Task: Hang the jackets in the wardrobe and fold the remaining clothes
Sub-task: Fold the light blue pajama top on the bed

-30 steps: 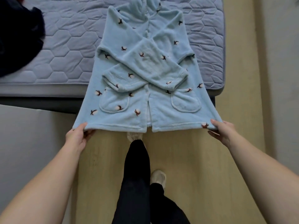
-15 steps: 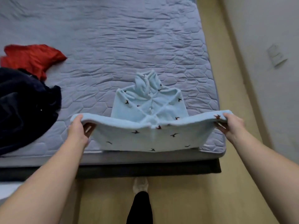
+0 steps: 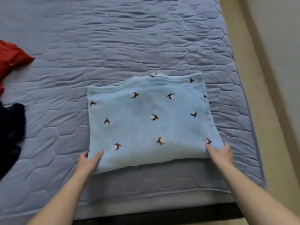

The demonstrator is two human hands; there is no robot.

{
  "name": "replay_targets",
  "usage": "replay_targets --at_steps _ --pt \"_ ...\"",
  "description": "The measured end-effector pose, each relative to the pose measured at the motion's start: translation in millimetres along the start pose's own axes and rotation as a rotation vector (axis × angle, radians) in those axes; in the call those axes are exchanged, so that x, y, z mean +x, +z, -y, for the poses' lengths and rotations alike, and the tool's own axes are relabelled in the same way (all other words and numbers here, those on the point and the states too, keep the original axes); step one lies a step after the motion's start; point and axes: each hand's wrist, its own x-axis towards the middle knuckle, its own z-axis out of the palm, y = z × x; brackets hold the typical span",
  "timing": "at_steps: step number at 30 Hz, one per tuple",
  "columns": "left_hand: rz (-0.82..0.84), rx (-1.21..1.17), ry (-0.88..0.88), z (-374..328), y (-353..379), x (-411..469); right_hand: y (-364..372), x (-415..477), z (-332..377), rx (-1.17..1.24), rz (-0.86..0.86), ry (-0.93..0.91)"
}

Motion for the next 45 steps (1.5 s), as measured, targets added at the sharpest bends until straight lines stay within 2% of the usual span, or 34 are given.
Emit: replay_targets --at_steps 3,5,8,10,14,18,20,22,24,26,29,32,35,37,39,40,45 --pt "0.213 -0.032 -0.015 10.3 -0.2 1.5 -3.3 9.3 1.9 0.363 0.121 0.190" --pt "0.186 -0.016 0.010 6.2 5.6 1.9 -2.8 19.8 6.8 0.458 0.161 0.204" --pt "0.043 0.040 0.046 5.1 6.0 -4.2 -4.6 25.4 -6.9 0.368 0.090 0.192" --pt "0.014 0.088 0.020 18.7 -1.0 -16.4 -14.5 13.5 -26.7 0.323 0.104 0.227" --pt "0.045 0.251 -0.107 67.7 -19.6 -65.4 -46.2 -39.4 -79.8 0.090 0.189 0.295" --pt "0.150 0.463 -0.234 111.4 -32.4 -106.8 -71.9 -70.4 -122.8 -0.260 0.396 0.411" --pt "0.144 0.545 -0.213 106.4 -33.1 -105.7 -74.0 -64.8 -110.7 -0.533 0.411 0.282" --pt "0.027 0.699 -0.041 79.7 -28.2 -88.8 -68.9 -48.6 -72.1 -0.708 0.281 -0.009" --pt "-0.093 0.815 0.285 34.2 -15.9 -64.8 -53.3 -34.1 -17.5 -0.659 0.160 -0.340" --pt "-0.119 0.819 0.567 -20.5 7.4 -38.8 -26.7 -25.0 38.4 -0.615 0.164 -0.610" --pt "0.033 0.886 0.773 -84.9 53.1 -1.2 23.7 -10.2 96.4 -0.615 0.274 -0.871" --pt "0.357 0.937 0.648 -114.1 82.8 21.6 58.9 -4.2 131.9 -0.569 0.555 -0.919" --pt "0.437 0.922 0.677 -113.0 82.5 27.6 66.9 6.4 140.0 -0.723 0.701 -0.897" --pt "0.523 0.705 0.673 -103.9 70.6 22.0 56.3 14.1 135.2 -0.700 0.762 -0.856" --pt "0.623 0.426 0.550 -98.8 58.3 15.7 46.7 22.3 131.5 -0.647 0.757 -0.833" --pt "0.621 0.404 0.544 -100.4 55.9 15.2 45.9 23.1 132.9 -0.689 0.735 -0.838" --pt "0.598 1.072 0.764 -134.2 93.2 26.3 70.4 19.8 161.8 -1.003 0.692 -0.940"
